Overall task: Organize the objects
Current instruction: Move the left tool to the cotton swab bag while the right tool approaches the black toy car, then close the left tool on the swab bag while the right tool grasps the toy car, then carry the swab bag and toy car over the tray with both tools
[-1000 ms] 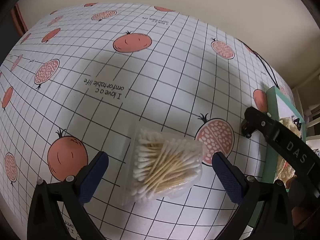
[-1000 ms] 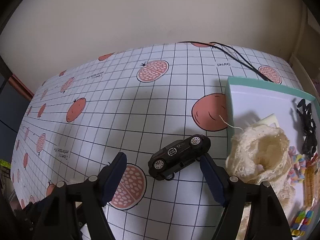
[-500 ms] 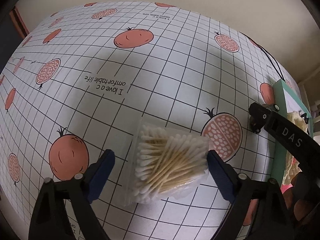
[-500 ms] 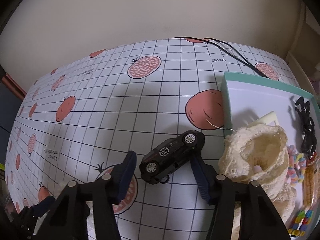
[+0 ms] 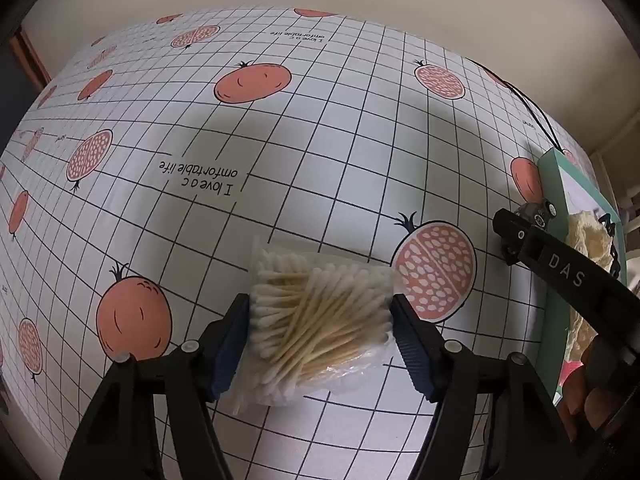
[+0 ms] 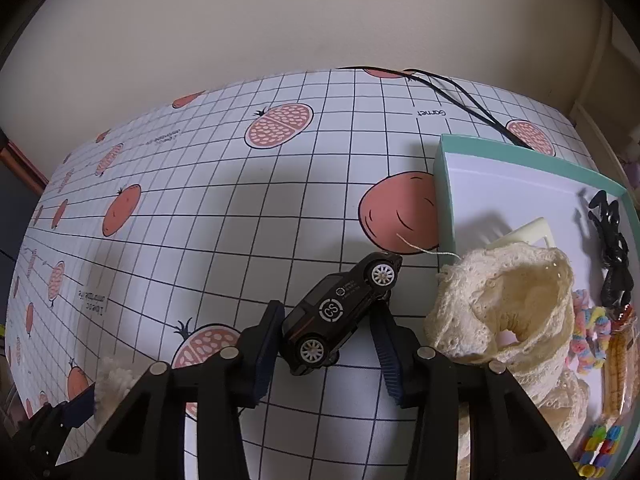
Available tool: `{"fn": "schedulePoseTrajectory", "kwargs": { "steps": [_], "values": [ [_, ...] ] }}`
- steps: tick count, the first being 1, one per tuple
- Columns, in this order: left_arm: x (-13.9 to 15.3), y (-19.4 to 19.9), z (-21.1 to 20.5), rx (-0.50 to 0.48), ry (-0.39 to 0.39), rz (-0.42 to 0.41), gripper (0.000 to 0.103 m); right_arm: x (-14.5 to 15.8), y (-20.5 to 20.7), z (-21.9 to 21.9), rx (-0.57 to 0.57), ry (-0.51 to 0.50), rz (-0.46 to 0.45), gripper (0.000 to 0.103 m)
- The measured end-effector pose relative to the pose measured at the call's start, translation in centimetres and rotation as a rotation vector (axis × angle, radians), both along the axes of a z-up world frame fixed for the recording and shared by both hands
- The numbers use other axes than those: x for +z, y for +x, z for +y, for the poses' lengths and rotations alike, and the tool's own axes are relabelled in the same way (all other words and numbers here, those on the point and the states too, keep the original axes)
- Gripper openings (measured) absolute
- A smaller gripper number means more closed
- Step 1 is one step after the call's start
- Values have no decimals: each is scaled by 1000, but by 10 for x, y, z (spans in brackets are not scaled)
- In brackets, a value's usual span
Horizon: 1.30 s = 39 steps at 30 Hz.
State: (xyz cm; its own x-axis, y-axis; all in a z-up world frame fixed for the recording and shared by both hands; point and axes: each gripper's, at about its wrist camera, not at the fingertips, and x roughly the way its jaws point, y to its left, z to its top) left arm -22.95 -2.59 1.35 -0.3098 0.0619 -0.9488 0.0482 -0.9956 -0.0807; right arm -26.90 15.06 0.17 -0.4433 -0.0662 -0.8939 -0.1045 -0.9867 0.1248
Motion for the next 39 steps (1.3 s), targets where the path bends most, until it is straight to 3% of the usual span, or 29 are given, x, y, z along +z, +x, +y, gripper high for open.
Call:
{"fn": "schedulePoseTrajectory", "kwargs": {
  "steps": [8,21,39],
  "values": [
    [3,-2,2,2,9,18,65,16,7,4,13,-50,38,47],
    [26,-10,9,25,38,95,64,70,26,13,65,-63,161,47],
    [94,12,115,-211,144,243,64,95,56,116,-60,-81,214,47]
  ]
}}
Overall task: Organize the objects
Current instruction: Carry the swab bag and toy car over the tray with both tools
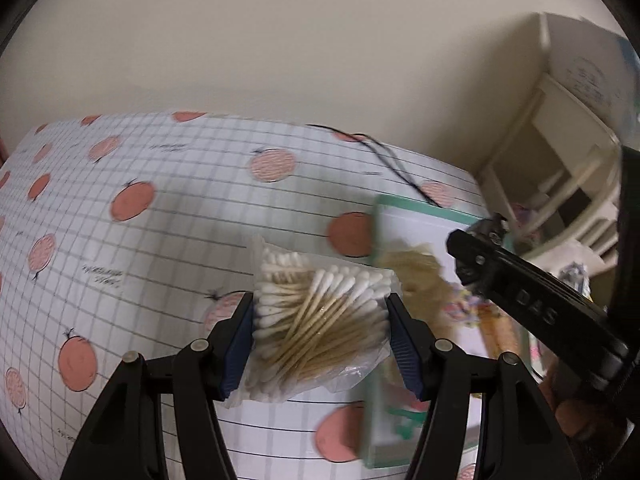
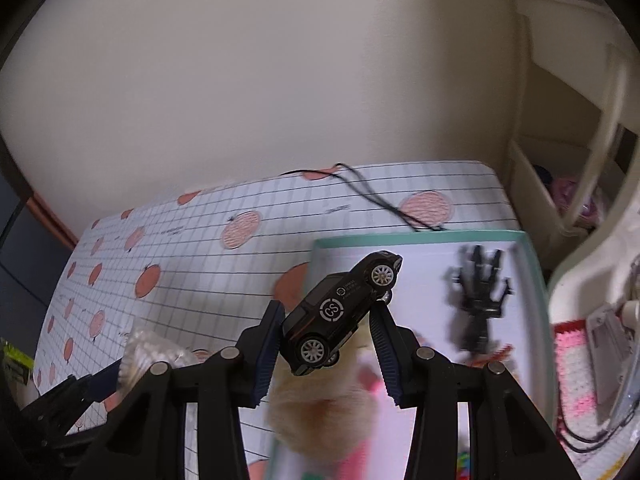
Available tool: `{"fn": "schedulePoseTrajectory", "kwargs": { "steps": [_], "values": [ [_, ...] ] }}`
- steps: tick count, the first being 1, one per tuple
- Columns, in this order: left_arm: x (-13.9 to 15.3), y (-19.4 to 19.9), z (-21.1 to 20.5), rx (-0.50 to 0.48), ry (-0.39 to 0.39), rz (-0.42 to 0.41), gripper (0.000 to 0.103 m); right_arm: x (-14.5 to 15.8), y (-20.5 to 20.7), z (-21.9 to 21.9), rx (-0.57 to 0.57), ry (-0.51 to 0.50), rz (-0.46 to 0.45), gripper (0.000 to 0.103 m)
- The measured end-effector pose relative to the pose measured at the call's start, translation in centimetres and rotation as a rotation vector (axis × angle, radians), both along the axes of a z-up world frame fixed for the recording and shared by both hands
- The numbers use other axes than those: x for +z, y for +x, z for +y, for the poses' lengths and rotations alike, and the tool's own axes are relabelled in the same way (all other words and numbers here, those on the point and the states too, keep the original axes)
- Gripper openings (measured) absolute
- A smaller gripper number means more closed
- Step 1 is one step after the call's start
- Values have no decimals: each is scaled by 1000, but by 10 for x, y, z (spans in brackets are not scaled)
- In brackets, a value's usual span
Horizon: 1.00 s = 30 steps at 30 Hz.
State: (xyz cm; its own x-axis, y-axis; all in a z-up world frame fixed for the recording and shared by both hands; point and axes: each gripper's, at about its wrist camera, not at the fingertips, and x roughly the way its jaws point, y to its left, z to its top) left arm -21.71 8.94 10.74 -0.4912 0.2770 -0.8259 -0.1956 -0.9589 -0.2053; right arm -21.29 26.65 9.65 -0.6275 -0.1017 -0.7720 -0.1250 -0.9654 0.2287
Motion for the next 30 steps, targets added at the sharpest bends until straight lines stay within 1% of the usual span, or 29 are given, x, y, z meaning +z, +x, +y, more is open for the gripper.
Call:
{"fn": "schedulePoseTrajectory", "kwargs": {
  "steps": [6,9,12,17,21,30],
  "values": [
    [-3,9,33,-66,0,-14,64,-8,11,37,-48,-9,-23,47],
    [-7,14,48,-94,10,-29,64,-13,12,51,-62,-10,-37,47],
    [-8,18,61,-125,11,-27,64,-19,14,64,-74,-7,-54,47],
    [-9,28,85,-184,3,-12,64,-23,15,77,-83,-9,-66,47],
    [-13,32,98,-222,6,-19,64,-21,17,82,-77,-2,-61,47],
    [-33,39,113,-264,-11,-66,64,-32,15,86,-66,2,-90,47]
  ]
}}
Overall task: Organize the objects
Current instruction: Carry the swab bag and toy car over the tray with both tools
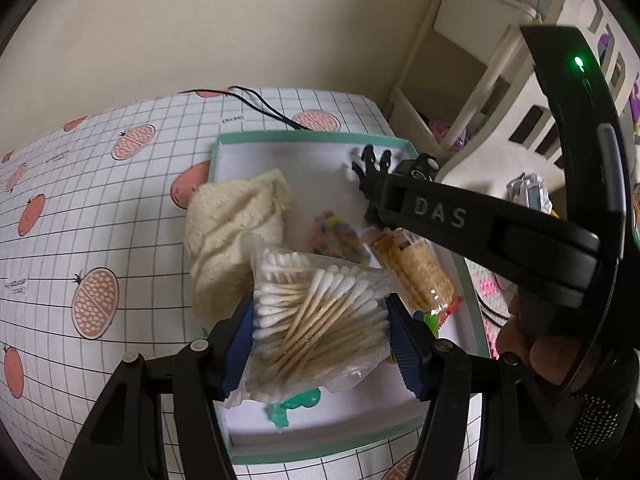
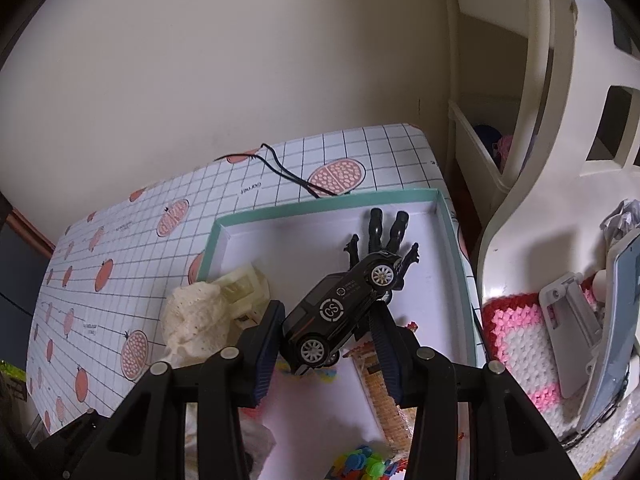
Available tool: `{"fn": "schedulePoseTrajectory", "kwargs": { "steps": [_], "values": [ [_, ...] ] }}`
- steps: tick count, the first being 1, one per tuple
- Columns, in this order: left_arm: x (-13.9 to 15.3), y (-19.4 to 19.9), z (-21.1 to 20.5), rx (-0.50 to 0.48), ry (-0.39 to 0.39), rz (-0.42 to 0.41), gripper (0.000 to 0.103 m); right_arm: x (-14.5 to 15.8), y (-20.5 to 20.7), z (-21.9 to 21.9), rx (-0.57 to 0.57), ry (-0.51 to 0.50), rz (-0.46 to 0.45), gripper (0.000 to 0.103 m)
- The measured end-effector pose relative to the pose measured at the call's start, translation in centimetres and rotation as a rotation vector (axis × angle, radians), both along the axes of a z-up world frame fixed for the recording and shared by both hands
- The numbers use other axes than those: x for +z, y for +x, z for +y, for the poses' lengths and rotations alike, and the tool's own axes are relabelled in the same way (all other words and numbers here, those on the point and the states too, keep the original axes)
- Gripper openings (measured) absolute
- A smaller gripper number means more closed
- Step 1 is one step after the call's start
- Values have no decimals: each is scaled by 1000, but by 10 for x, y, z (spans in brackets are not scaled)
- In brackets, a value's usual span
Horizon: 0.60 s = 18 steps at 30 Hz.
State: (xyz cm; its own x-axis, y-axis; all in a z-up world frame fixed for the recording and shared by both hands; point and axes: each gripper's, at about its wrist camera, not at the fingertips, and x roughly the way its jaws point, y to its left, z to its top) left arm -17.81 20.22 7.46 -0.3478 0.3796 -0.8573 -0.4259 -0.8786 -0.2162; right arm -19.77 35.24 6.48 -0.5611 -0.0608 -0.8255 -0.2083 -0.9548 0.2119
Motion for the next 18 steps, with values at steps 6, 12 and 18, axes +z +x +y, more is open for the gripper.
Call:
{"fn": "schedulePoseTrajectory", "kwargs": {
  "steps": [6,12,18],
  "values": [
    [-7,3,5,-6,-12,-6,65,-12,0,2,7,3,-33,47],
    [-10,1,5,-2,-20,-3,65,-20,0,2,10,4,-54,47],
    [-16,0,6,0,-33,1,65,-28,0,1,14,5,-78,47]
  ]
}}
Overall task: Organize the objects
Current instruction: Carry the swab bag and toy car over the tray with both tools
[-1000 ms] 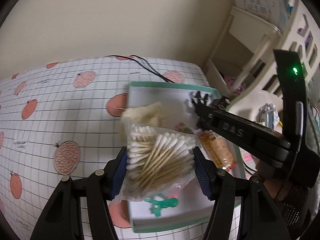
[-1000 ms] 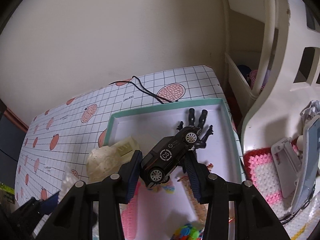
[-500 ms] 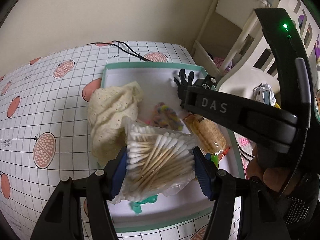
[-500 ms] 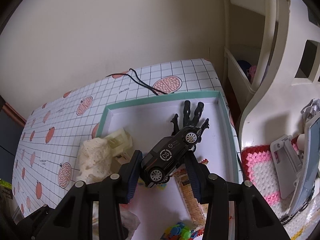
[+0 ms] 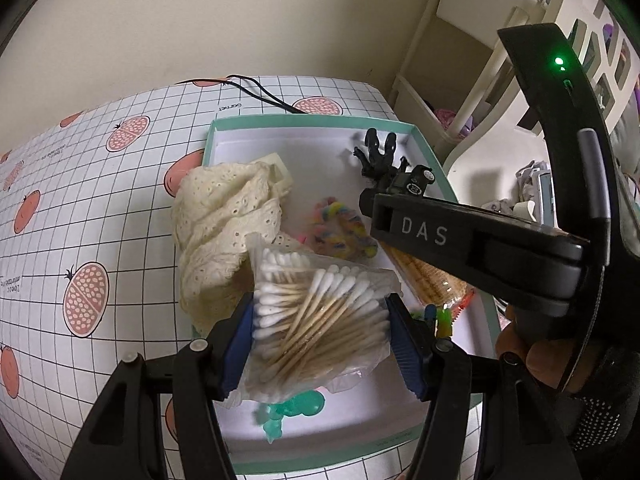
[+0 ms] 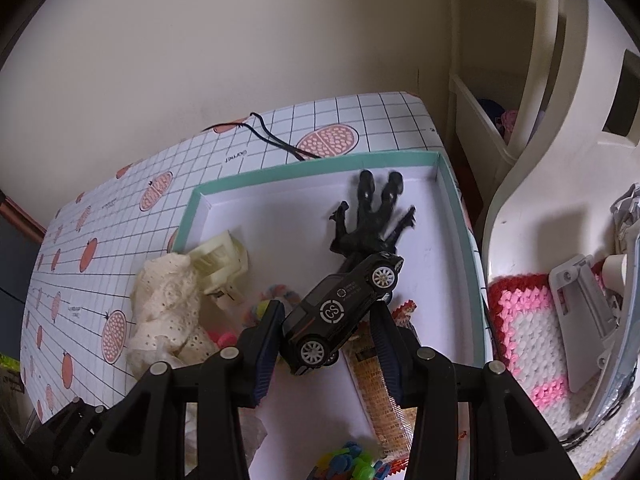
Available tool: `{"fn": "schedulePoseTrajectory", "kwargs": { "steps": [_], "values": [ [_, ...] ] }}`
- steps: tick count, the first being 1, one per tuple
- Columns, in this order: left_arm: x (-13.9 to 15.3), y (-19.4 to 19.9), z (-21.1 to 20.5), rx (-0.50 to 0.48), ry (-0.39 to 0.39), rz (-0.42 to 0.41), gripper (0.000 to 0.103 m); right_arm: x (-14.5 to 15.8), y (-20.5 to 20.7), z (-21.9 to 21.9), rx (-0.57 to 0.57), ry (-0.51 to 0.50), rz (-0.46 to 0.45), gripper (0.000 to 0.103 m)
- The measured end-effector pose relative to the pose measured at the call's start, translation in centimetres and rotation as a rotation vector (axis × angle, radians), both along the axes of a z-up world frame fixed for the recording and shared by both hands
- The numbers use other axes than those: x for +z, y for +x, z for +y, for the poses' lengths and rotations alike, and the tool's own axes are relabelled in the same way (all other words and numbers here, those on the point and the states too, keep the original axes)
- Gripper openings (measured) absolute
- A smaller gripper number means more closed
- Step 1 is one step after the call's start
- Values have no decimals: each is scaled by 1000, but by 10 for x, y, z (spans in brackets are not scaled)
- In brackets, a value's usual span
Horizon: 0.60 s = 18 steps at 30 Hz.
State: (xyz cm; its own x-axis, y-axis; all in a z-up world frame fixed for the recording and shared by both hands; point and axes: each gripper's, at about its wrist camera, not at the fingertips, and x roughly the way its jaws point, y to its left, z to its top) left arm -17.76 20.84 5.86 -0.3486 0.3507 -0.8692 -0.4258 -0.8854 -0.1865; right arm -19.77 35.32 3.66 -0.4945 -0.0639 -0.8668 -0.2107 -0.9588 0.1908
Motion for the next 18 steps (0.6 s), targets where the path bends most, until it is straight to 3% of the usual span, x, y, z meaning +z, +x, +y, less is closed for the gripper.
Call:
{"fn": "schedulePoseTrajectory", "kwargs": {
  "steps": [18],
  "values": [
    [-14,-12,-5,44,-19,17,67,3,-6,-3,12,-16,13,49]
  ]
}}
